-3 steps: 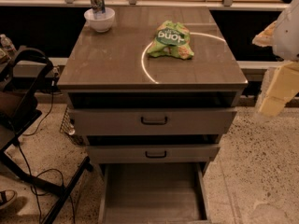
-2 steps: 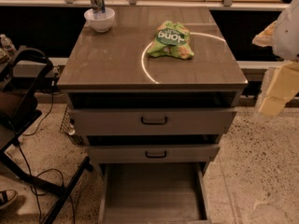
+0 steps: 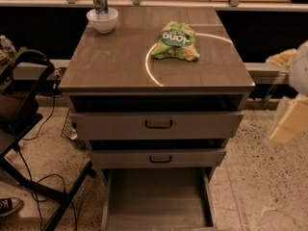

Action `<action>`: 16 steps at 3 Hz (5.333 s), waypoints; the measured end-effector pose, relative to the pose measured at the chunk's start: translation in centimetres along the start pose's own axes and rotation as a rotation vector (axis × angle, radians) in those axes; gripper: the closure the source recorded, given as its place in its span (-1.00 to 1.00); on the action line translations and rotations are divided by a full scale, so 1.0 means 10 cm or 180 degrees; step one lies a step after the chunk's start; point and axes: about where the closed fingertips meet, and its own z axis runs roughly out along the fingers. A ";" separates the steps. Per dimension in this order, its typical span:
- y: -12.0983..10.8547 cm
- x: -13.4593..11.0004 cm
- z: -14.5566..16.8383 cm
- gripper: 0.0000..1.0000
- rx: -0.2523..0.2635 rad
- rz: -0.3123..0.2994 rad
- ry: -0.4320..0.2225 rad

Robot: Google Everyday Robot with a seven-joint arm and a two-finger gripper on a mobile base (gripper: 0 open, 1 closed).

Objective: Close bottom drawer

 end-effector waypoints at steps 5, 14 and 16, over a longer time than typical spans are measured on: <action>1.69 1.61 2.24 -1.00 -0.0271 -0.0151 0.1188; 2.98 1.99 4.69 1.00 -0.0541 -0.0031 0.0674; 3.40 2.11 5.41 1.00 -0.0649 -0.0015 0.0856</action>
Offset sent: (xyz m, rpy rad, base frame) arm -0.0559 -0.0610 -0.2102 -0.2046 -0.0022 -0.0122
